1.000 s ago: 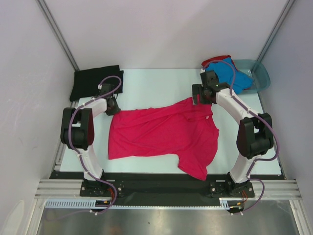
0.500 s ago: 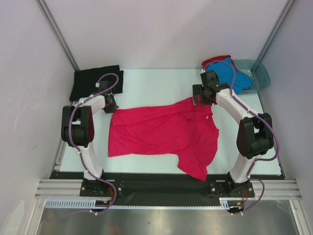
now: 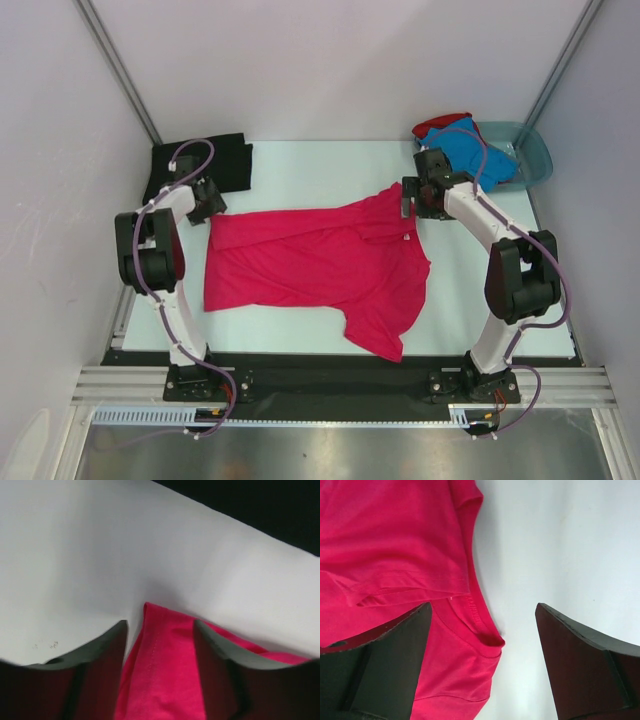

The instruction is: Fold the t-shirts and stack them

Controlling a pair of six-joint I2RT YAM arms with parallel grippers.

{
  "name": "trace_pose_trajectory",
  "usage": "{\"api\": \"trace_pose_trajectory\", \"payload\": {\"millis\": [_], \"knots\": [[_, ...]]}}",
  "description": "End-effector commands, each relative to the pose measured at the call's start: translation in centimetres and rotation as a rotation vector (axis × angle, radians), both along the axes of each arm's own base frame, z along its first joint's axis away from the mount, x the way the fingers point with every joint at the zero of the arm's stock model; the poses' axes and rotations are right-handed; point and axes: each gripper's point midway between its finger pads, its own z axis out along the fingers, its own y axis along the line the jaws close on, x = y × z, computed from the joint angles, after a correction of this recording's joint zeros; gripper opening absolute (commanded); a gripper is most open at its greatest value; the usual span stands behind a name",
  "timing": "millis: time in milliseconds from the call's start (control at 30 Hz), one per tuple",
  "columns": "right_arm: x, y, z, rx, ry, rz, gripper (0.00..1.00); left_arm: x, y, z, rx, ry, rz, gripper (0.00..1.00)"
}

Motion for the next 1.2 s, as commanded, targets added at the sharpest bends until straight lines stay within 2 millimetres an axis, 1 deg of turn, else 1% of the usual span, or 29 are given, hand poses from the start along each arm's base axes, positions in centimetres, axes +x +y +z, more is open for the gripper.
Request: {"api": "trace_pose_trajectory", "payload": {"millis": [0,33,67,100,133,167,200,233,267,300,333,367,400,433,467,500,533,567,633,800,833,933,967,1067,1167], "knots": [[-0.5,-1.2,0.0,-0.019,0.003,-0.056,0.9,1.0,-0.6,1.7,-0.048,-0.052,-0.016,0.68],[-0.7,-1.7,-0.1,-0.014,0.006,-0.077,0.9,1.2,-0.8,2.1,-0.056,-0.08,-0.017,0.74],[-0.6,-1.8,-0.1,-0.002,0.002,-0.085,0.9,0.4,-1.2,1.7,-0.067,-0.07,-0.022,0.87],[-0.9,-2.1,-0.6,0.001,0.007,-0.092,0.9,0.2,-1.2,2.2,-0.075,-0.087,-0.013,1.0],[-0.7,-2.7,-0.7,0.014,0.001,-0.116,0.9,0.1,-2.1,3.8,-0.102,-0.129,-0.035,1.0],[-0.4,-2.7,-0.6,0.034,-0.013,-0.118,0.88,0.2,-2.8,4.8,-0.114,-0.171,-0.052,1.0],[-0.7,-2.2,-0.9,0.081,-0.007,-0.102,0.86,-0.5,-3.6,4.7,-0.139,-0.169,-0.061,1.0],[-0.4,-2.4,-0.8,0.128,-0.017,-0.119,0.85,-0.7,-4.5,6.7,-0.157,-0.216,-0.085,1.0],[-0.2,-1.2,-0.7,0.21,-0.017,-0.088,0.81,-1.0,-5.9,7.1,-0.167,-0.226,-0.116,1.0],[-0.1,-0.8,-0.7,0.253,-0.018,-0.084,0.81,-1.2,-7.0,7.8,-0.181,-0.241,-0.136,1.0],[-0.4,-0.2,-1.3,0.309,-0.004,-0.076,0.81,-1.4,-8.9,9.5,-0.204,-0.278,-0.185,1.0],[-0.5,0.6,-1.6,0.424,0.008,-0.083,0.8,-1.9,-10.6,9.9,-0.219,-0.284,-0.219,1.0],[0.0,1.1,-0.8,0.487,-0.01,-0.076,0.79,-2.3,-11.8,10.7,-0.227,-0.301,-0.247,1.0],[-0.7,1.5,-1.8,0.542,0.011,-0.079,0.77,-2.8,-13.9,11.3,-0.235,-0.311,-0.301,1.0],[0.0,2.3,-0.8,0.645,-0.019,-0.084,0.74,-3.3,-15.0,12.6,-0.235,-0.339,-0.329,1.0],[-0.1,2.7,0.1,0.691,-0.041,-0.076,0.72,-3.9,-15.8,12.7,-0.24,-0.339,-0.35,1.0],[-0.8,3.1,0.1,0.73,-0.042,-0.075,0.72,-4.5,-17.2,13.0,-0.245,-0.34,-0.387,1.0],[-0.3,3.4,1.1,0.762,-0.093,-0.063,0.73,-4.9,-17.7,13.1,-0.247,-0.337,-0.402,1.0],[-0.4,3.7,2.1,0.815,-0.114,-0.081,0.73,-5.8,-18.5,13.7,-0.256,-0.343,-0.425,1.0],[-0.7,4.9,3.2,0.932,-0.115,-0.069,0.71,-7.5,-19.4,12.8,-0.268,-0.324,-0.448,0.99],[-0.5,5.1,3.4,0.944,-0.125,-0.064,0.68,-7.6,-19.6,12.7,-0.272,-0.321,-0.454,1.0],[-0.4,5.2,2.5,0.954,-0.094,-0.077,0.66,-8.2,-19.8,12.2,-0.27,-0.301,-0.462,1.0],[-0.4,5.2,2.1,0.955,-0.081,-0.083,0.66,-8.2,-19.8,12.3,-0.272,-0.302,-0.464,1.0],[-0.4,5.1,1.6,0.946,-0.074,-0.098,0.66,-8.3,-19.9,12.5,-0.268,-0.305,-0.471,1.0],[-0.5,4.9,1.3,0.934,-0.064,-0.114,0.66,-8.4,-20.0,12.2,-0.268,-0.297,-0.479,1.0]]}}
